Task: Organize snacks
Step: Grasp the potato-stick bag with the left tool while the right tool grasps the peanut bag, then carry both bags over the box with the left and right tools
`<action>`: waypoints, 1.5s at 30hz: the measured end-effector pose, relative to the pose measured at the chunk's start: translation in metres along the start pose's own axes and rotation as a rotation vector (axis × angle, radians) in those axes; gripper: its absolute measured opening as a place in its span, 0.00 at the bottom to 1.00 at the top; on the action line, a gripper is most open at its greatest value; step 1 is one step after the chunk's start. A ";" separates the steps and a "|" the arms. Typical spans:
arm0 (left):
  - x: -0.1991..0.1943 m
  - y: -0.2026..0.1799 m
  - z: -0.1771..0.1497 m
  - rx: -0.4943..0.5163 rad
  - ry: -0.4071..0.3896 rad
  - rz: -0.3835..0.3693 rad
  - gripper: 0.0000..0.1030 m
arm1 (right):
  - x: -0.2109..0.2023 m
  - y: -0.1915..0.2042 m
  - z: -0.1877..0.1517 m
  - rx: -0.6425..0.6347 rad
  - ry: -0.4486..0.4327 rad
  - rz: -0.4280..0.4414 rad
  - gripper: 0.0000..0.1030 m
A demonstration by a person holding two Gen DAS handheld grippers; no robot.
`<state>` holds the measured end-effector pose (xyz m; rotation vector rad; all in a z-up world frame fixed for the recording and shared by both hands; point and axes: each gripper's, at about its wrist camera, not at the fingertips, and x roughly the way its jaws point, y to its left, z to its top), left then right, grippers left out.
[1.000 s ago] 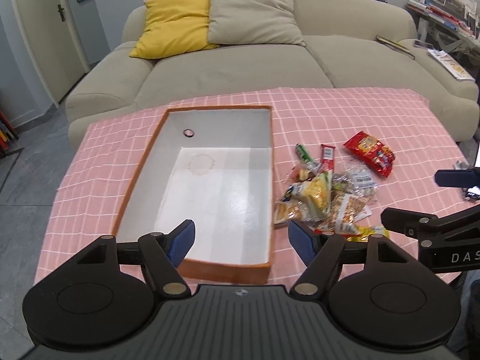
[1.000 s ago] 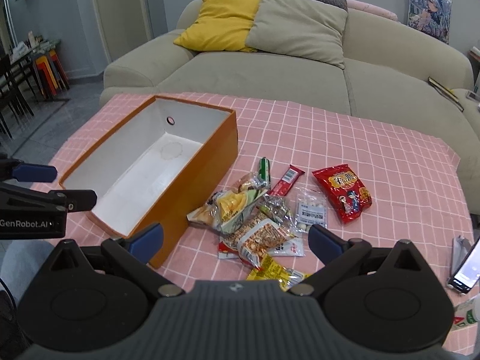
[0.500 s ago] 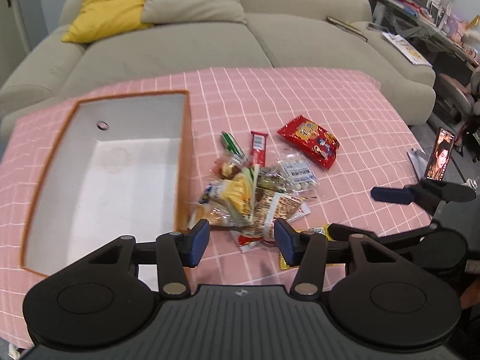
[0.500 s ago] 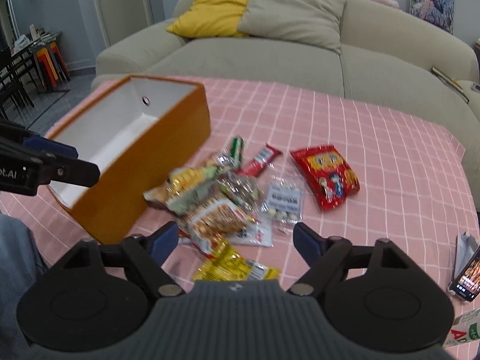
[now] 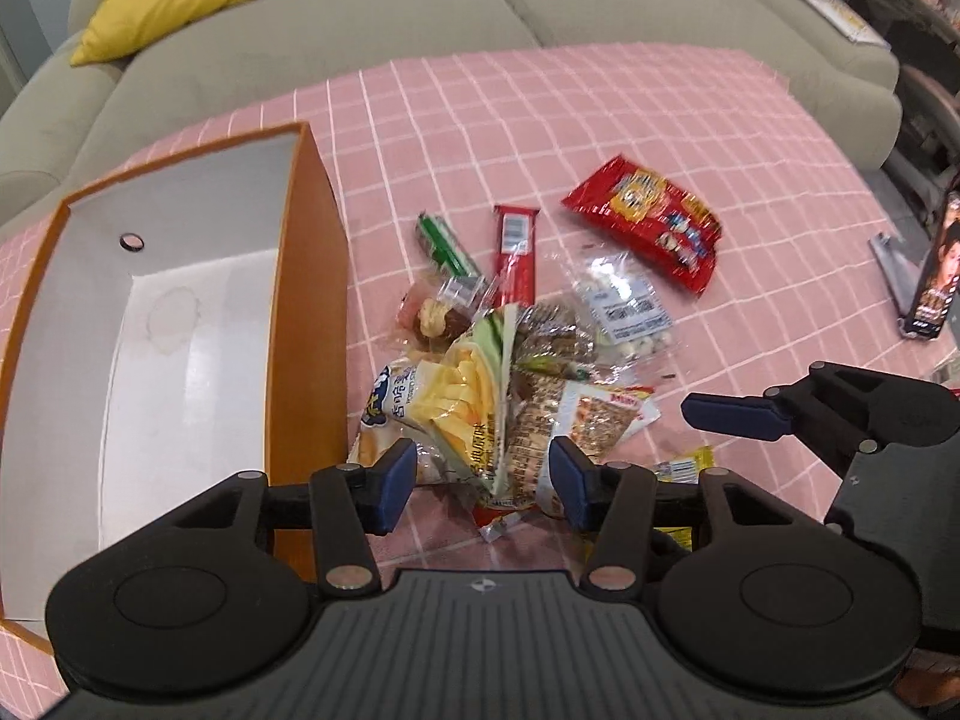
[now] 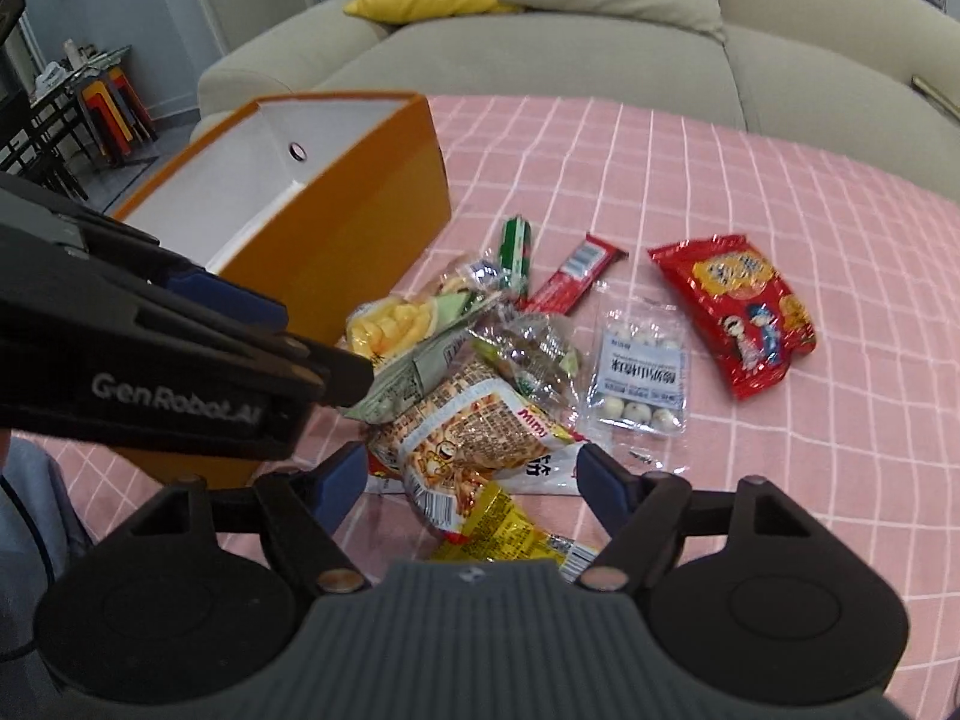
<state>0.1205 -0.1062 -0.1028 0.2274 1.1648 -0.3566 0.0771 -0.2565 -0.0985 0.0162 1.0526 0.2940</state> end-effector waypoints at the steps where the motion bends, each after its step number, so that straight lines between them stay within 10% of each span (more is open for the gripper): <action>1: 0.003 0.000 0.001 0.008 0.008 0.005 0.59 | 0.005 0.000 0.001 0.004 0.013 -0.004 0.68; 21: 0.057 -0.003 0.015 0.061 0.147 0.070 0.58 | 0.049 -0.003 0.007 0.060 0.098 0.047 0.50; 30: 0.063 0.005 0.011 0.007 0.135 0.019 0.28 | 0.047 -0.004 0.006 0.043 0.094 0.050 0.40; 45: 0.035 0.012 -0.002 -0.050 0.059 -0.034 0.19 | 0.017 -0.003 0.004 -0.018 0.051 0.057 0.32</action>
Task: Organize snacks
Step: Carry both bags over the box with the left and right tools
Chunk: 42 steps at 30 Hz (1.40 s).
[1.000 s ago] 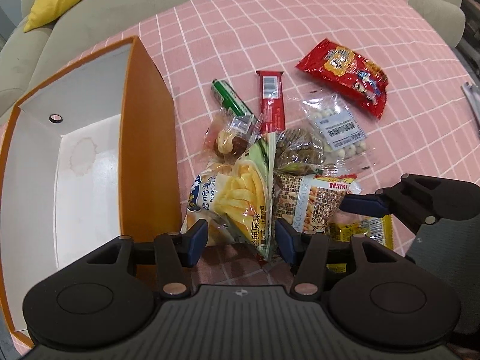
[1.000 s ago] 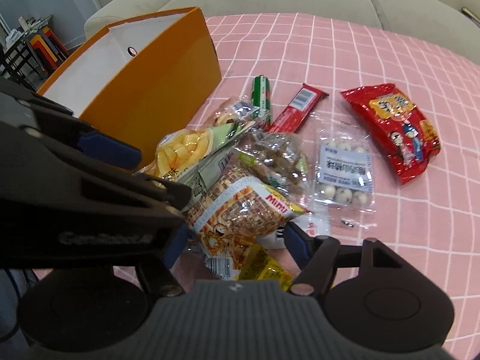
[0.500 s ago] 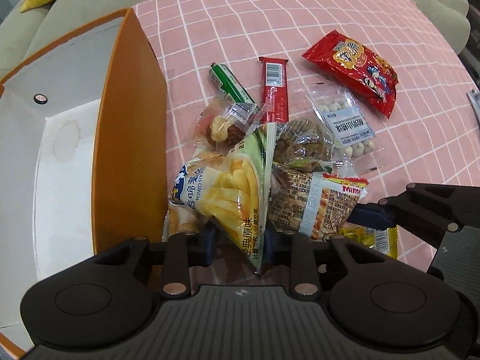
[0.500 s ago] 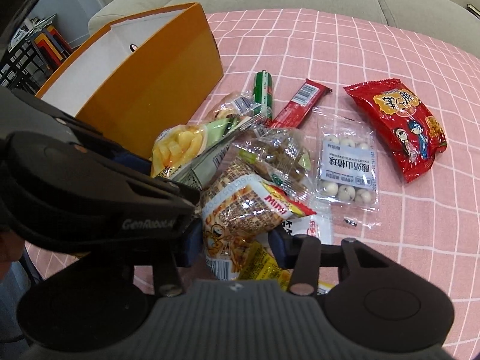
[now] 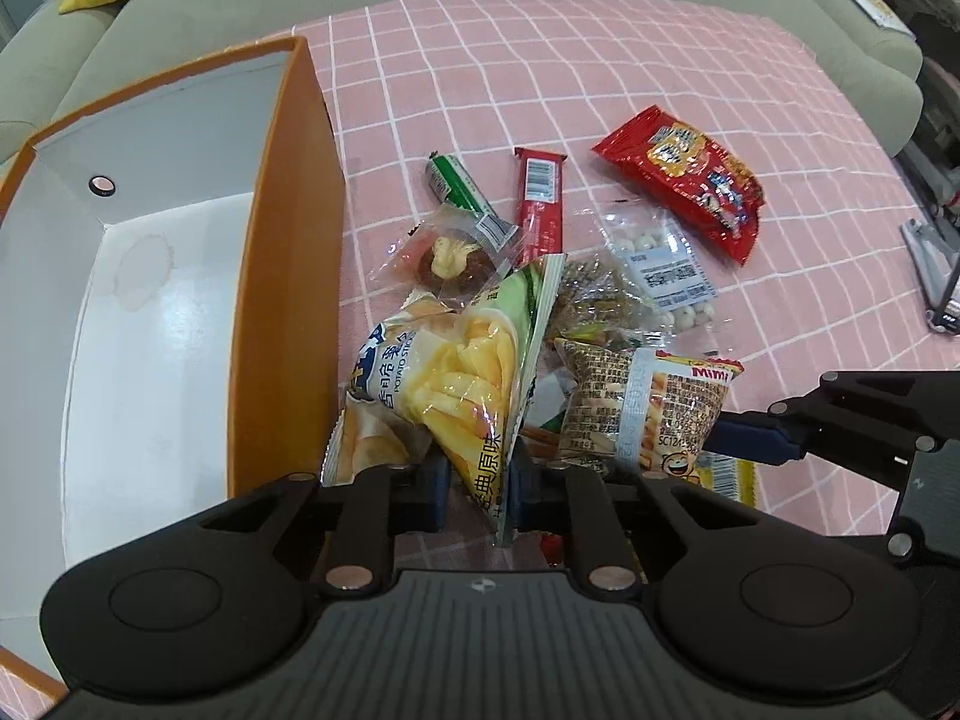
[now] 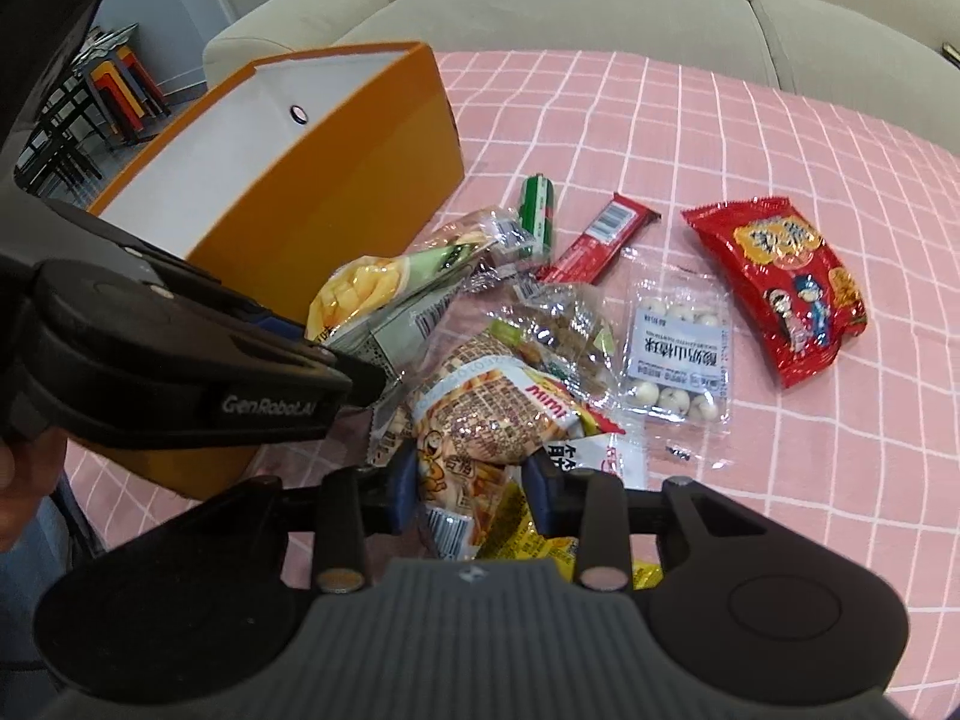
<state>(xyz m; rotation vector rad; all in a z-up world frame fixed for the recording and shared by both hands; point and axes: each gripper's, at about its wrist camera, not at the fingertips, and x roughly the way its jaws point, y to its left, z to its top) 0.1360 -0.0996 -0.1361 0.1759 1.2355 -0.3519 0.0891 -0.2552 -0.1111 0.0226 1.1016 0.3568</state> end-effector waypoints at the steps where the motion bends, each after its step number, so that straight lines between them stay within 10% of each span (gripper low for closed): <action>1: -0.003 0.001 -0.002 -0.005 -0.008 -0.002 0.19 | -0.003 0.000 0.000 -0.007 -0.001 0.001 0.32; 25: -0.110 0.001 -0.036 -0.007 -0.224 -0.017 0.15 | -0.089 0.010 0.000 -0.053 -0.141 0.011 0.32; 42: -0.167 0.066 -0.040 0.009 -0.278 0.108 0.15 | -0.118 0.099 0.048 -0.201 -0.263 0.122 0.32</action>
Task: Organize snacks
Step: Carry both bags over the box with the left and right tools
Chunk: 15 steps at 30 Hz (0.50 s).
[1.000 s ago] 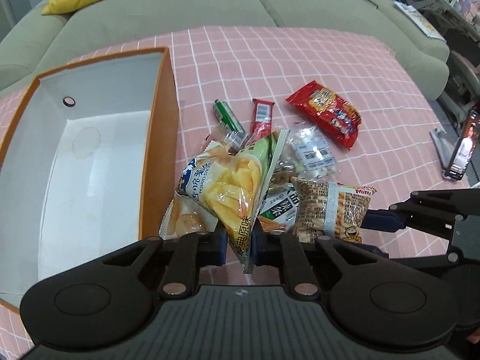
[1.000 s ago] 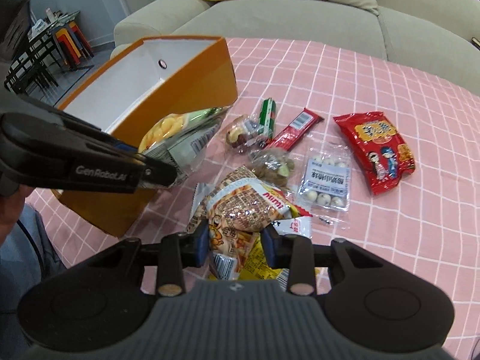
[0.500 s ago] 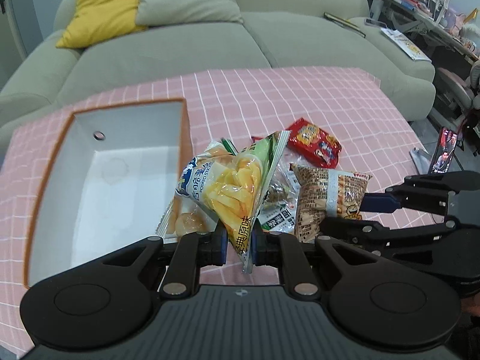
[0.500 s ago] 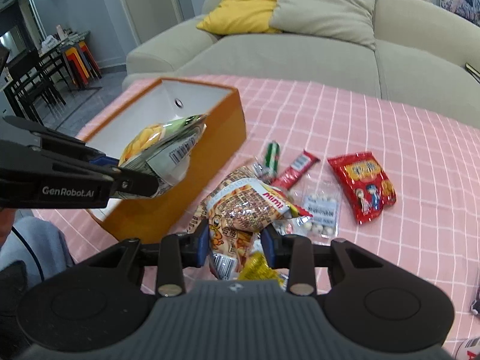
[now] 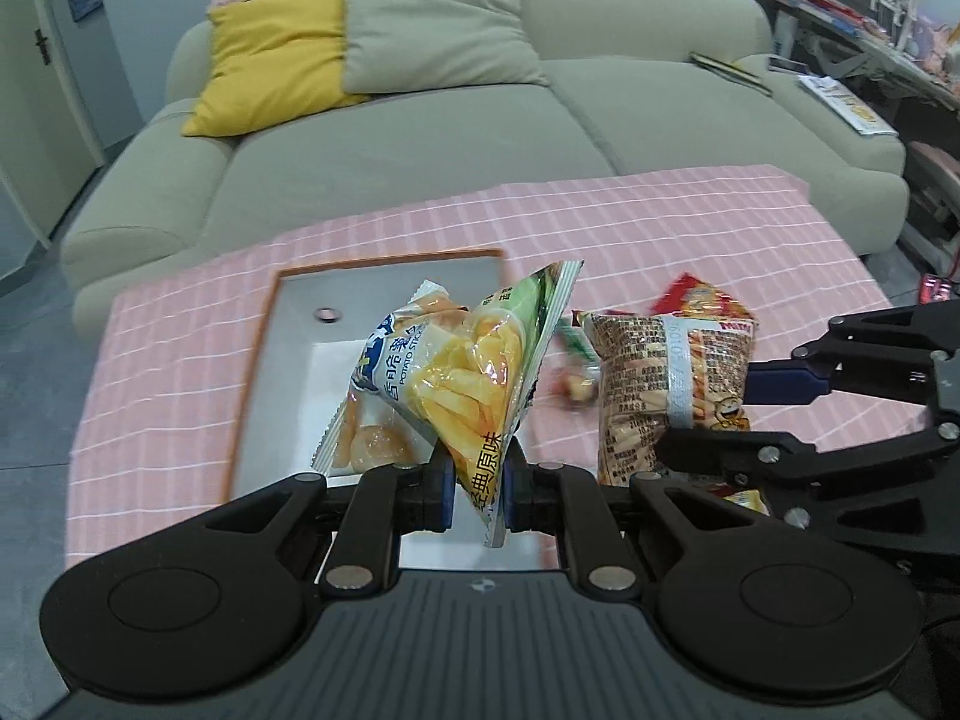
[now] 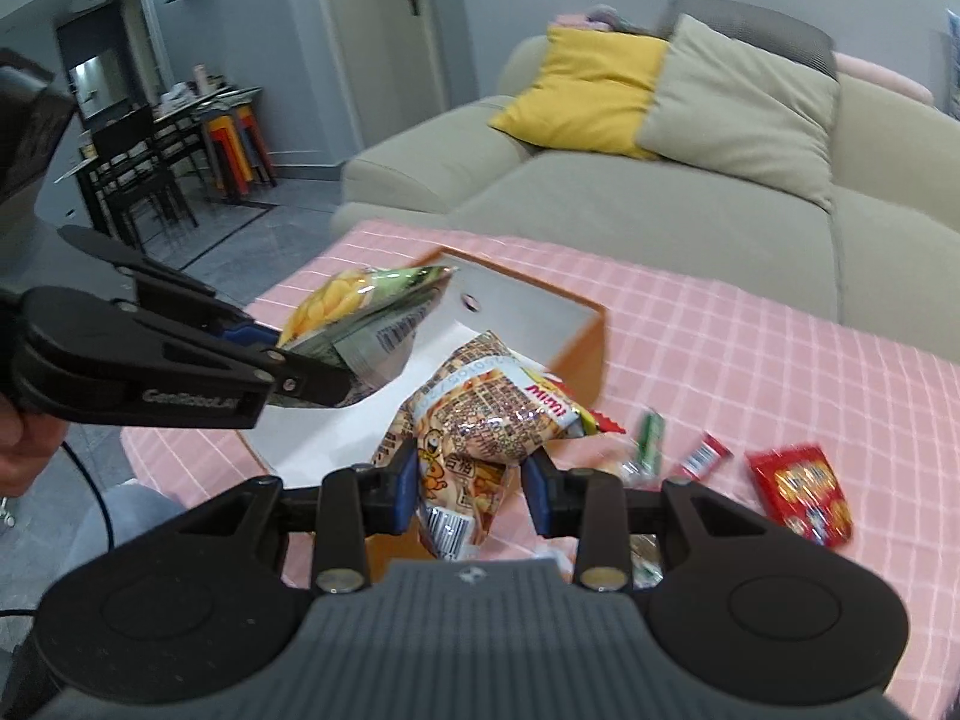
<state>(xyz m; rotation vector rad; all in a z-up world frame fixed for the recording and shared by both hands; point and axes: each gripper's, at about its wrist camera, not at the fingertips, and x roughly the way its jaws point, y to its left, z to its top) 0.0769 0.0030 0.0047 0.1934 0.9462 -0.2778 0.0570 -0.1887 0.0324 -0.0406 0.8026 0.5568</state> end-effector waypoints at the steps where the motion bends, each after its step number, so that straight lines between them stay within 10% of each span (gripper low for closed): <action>1: 0.001 0.006 0.000 -0.004 0.007 0.006 0.15 | 0.004 0.006 0.004 -0.011 0.000 0.012 0.32; 15: 0.055 0.072 -0.015 -0.023 0.212 0.042 0.15 | 0.099 0.066 0.027 -0.183 0.197 0.052 0.32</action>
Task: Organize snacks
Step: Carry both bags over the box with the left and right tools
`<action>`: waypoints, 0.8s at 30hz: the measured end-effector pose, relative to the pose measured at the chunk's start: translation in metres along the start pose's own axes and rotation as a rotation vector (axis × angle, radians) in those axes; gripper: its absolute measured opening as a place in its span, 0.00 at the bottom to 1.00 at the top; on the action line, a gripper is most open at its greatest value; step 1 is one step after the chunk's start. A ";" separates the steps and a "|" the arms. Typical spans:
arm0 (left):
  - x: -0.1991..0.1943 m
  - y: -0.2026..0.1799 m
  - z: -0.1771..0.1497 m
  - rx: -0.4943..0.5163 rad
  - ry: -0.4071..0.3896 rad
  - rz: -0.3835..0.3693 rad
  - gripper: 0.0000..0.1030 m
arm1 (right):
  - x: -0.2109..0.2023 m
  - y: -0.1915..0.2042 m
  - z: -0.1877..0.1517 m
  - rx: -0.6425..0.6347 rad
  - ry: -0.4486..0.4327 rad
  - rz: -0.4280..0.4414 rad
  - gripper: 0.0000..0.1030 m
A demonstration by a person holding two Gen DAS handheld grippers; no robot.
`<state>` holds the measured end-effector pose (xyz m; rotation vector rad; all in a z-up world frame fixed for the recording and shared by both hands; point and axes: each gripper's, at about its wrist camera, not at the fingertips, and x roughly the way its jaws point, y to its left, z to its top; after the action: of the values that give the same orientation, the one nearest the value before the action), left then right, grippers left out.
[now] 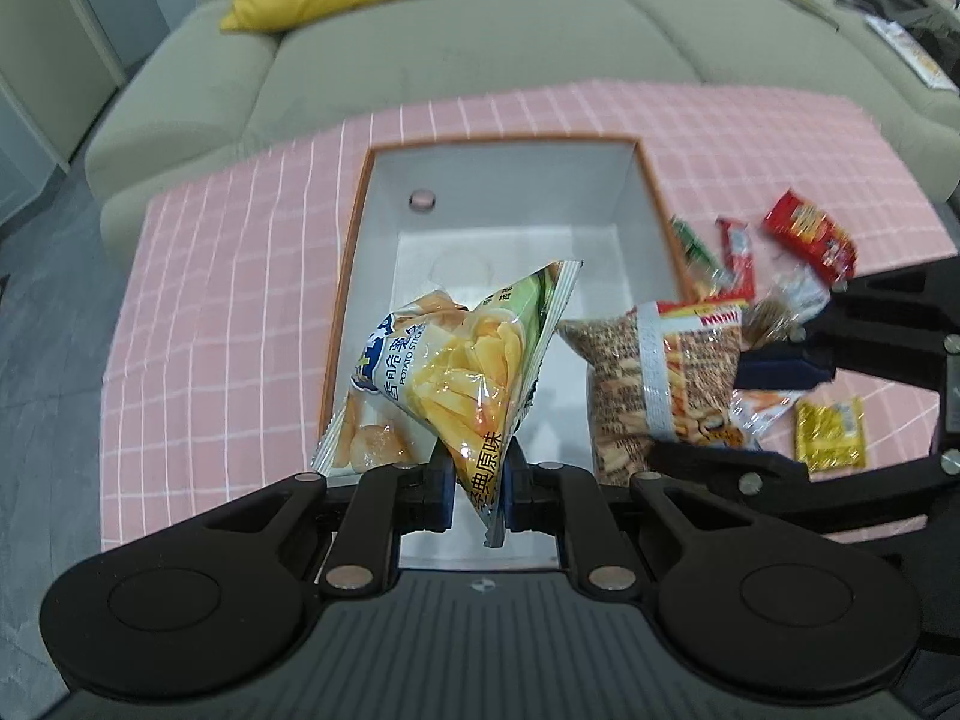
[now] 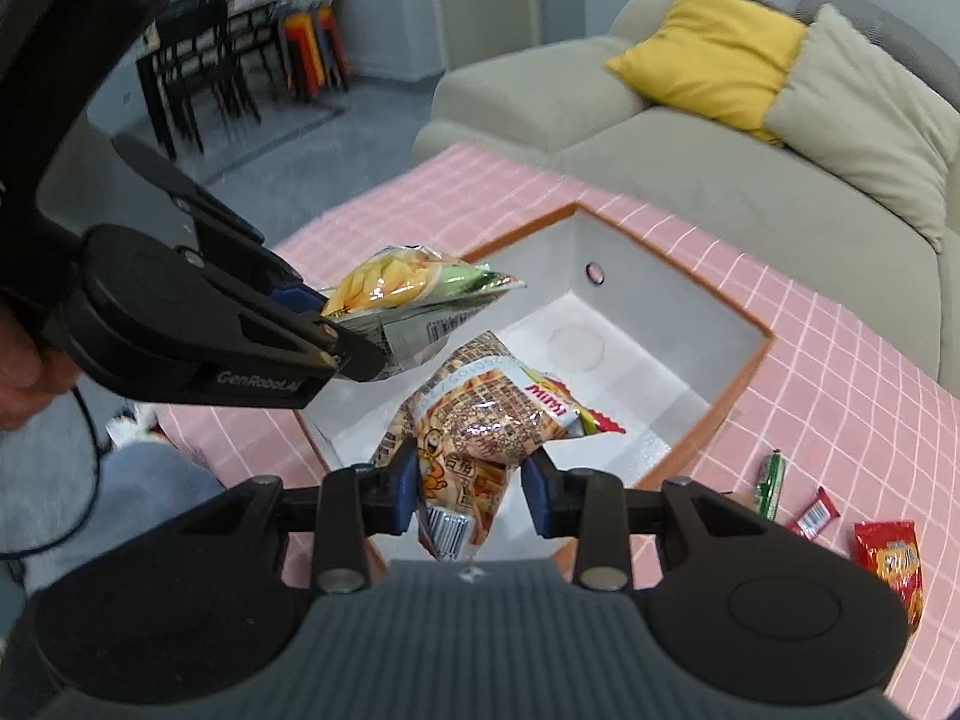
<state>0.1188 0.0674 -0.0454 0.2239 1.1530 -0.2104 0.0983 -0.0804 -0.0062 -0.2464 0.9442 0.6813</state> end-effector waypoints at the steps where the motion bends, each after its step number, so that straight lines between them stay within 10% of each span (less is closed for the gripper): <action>1: 0.005 0.001 0.000 0.004 0.014 0.002 0.15 | 0.009 0.001 0.001 -0.009 0.018 -0.006 0.32; 24: 0.099 0.009 -0.002 0.042 0.274 -0.058 0.15 | 0.114 0.006 0.001 -0.093 0.296 0.018 0.32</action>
<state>0.1579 0.0714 -0.1367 0.2626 1.4290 -0.2610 0.1402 -0.0263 -0.0976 -0.4299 1.1995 0.7185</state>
